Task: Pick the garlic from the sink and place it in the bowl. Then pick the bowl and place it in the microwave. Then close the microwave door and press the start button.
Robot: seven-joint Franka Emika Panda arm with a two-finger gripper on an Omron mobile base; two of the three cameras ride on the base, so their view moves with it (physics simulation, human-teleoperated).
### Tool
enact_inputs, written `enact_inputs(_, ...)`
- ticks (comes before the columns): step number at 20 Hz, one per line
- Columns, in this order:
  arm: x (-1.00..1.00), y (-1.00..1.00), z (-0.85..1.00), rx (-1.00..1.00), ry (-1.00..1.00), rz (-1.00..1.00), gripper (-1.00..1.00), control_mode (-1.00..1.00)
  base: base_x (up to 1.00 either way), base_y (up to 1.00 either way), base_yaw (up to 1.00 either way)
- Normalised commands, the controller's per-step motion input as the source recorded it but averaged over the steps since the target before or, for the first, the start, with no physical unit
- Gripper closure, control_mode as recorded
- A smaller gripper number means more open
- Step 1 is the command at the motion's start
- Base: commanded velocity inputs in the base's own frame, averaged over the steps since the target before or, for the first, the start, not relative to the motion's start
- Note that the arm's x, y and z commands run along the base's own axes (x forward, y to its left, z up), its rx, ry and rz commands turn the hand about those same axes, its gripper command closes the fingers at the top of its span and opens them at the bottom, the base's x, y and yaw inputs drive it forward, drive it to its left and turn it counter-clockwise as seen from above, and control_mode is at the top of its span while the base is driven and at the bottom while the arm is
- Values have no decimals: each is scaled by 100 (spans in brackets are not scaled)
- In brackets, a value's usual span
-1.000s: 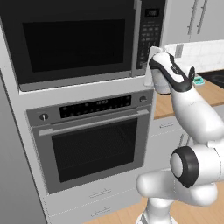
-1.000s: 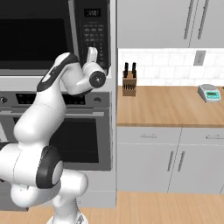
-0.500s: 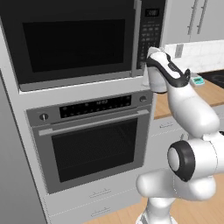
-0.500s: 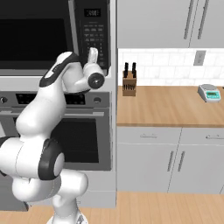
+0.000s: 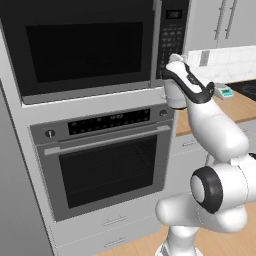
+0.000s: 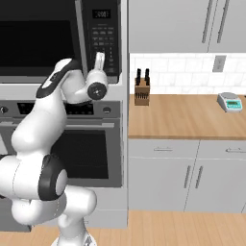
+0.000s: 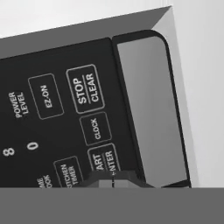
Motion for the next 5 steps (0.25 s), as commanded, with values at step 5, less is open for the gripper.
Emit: enact_inputs(5,-100,-46,7,7,-10,8,100,-100,0,0,0)
